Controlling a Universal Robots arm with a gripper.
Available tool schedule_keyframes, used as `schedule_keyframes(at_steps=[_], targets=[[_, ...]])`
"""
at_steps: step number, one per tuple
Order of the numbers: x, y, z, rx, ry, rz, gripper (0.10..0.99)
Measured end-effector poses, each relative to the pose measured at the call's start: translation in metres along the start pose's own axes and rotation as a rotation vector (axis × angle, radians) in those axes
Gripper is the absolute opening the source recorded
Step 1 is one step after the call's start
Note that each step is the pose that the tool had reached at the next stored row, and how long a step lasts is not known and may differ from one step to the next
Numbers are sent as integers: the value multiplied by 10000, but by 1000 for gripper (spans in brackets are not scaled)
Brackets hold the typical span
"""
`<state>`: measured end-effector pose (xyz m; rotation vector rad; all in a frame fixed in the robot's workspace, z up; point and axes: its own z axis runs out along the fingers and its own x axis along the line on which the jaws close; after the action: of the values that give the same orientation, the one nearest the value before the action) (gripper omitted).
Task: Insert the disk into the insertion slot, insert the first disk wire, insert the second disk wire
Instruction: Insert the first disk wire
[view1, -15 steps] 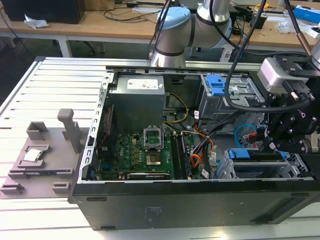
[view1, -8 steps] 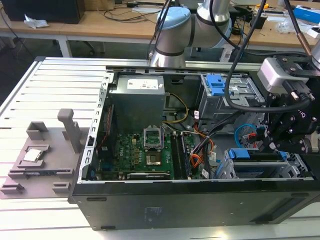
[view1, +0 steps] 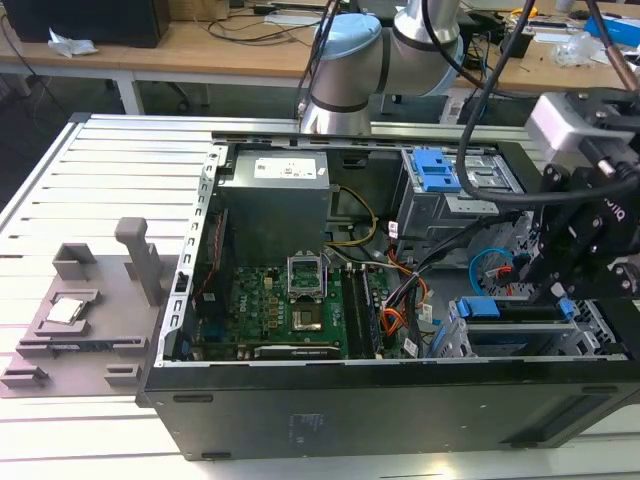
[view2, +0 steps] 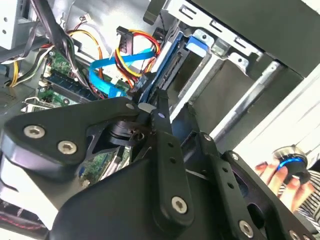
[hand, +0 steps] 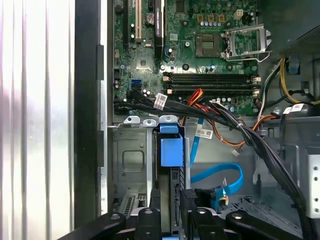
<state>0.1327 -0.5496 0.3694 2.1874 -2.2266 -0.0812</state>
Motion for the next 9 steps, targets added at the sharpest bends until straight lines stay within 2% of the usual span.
schedule_keyframes(at_steps=[3, 5, 9], targets=[[-20, 2, -8, 0, -1, 0, 302], [-137, 5, -3, 1, 1, 2, 302], [-237, 6, 9, 1, 65, 4, 302]])
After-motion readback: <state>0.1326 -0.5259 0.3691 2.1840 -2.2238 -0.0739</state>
